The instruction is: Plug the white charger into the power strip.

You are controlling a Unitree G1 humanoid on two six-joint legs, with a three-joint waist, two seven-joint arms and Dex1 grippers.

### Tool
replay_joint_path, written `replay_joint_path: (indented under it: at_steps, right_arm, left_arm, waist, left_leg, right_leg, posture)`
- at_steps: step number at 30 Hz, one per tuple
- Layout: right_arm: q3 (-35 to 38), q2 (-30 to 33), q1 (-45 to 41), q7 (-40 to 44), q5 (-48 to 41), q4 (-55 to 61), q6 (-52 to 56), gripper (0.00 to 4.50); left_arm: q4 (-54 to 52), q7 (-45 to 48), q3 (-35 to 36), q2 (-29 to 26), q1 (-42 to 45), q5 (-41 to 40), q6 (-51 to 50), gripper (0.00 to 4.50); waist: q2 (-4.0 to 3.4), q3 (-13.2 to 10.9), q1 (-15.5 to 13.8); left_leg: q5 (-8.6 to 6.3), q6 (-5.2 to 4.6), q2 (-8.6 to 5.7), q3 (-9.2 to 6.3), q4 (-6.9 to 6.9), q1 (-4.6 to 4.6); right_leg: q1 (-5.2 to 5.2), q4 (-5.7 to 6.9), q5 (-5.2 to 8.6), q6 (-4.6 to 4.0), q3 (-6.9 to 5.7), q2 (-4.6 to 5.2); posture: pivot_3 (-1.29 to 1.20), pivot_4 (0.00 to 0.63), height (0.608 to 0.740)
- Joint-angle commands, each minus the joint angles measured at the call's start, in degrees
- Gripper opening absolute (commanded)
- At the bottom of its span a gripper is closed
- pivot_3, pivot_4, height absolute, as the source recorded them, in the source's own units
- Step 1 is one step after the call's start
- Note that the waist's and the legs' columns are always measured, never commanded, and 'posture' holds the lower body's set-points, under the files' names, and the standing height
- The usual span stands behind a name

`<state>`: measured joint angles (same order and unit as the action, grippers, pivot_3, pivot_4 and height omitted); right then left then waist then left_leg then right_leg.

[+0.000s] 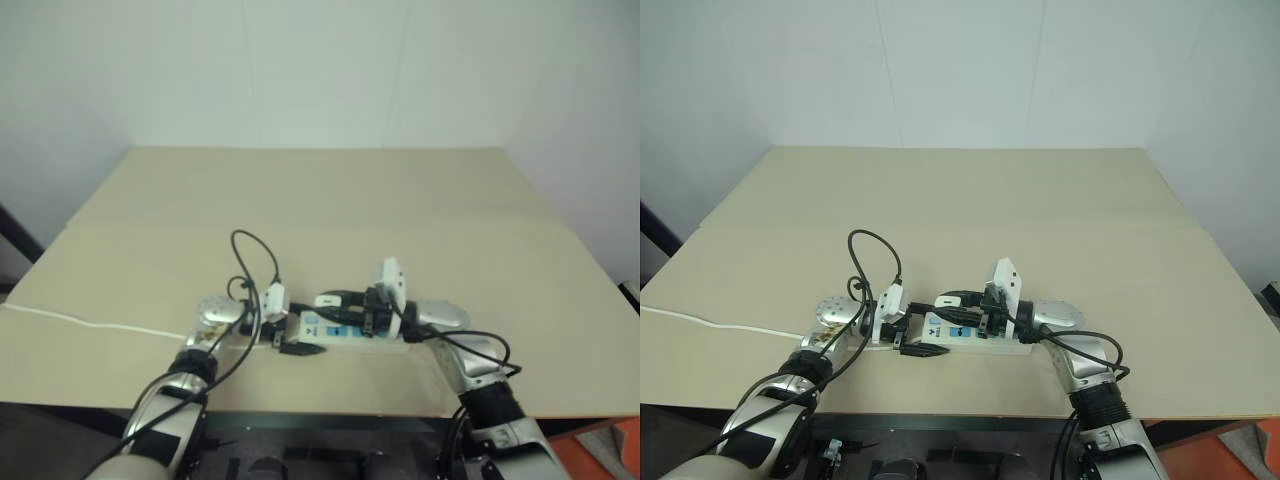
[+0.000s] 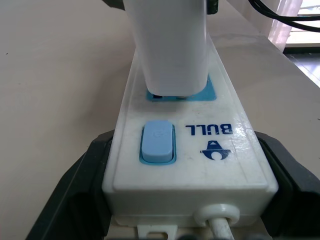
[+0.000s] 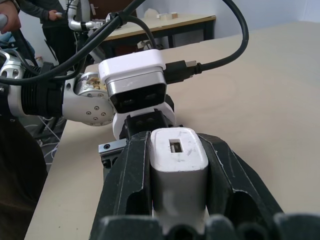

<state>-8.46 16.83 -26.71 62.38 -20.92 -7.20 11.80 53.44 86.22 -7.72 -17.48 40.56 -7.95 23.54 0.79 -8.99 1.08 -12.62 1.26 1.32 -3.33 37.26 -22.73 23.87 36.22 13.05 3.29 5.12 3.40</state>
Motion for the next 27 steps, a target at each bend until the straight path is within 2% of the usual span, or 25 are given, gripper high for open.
replay_joint_path:
  at_steps: [1,21,27]
  right_arm:
    - [0.87,0.39,-1.31,0.42,0.26,-1.4,-2.41,1.12]
    - [0.73,1.21,-3.13,1.16,1.81,-8.13,-6.54,1.12]
    - [0.23,1.89,-2.7,2.11,2.27,-9.27,-7.39,1.12]
  left_arm:
    - [-0.19,0.64,-1.93,-0.63,-1.03,2.17,-0.6,3.31]
    - [-1.1,0.22,-1.97,-0.96,-1.13,1.95,-1.08,3.31]
    - [-1.2,-0.02,-2.04,-1.21,-1.04,1.93,-1.12,3.31]
  waist:
    - [0.0,0.0,0.03]
    - [0.0,0.0,0.12]
    - [0.01,-0.01,0.21]
  left_leg:
    - [0.0,0.0,0.0,0.0,0.0,0.0]
    - [0.0,0.0,0.0,0.0,-0.01,0.02]
    - [0.0,0.0,0.0,0.0,-0.05,0.29]
  right_leg:
    - [0.0,0.0,0.0,0.0,0.0,0.0]
    - [-0.03,-0.01,0.0,0.0,0.01,0.0]
    - [-0.31,-0.06,0.01,0.0,0.0,-0.01]
  posture:
    - [0.0,0.15,0.74]
    - [0.0,0.15,0.74]
    - [0.0,0.15,0.74]
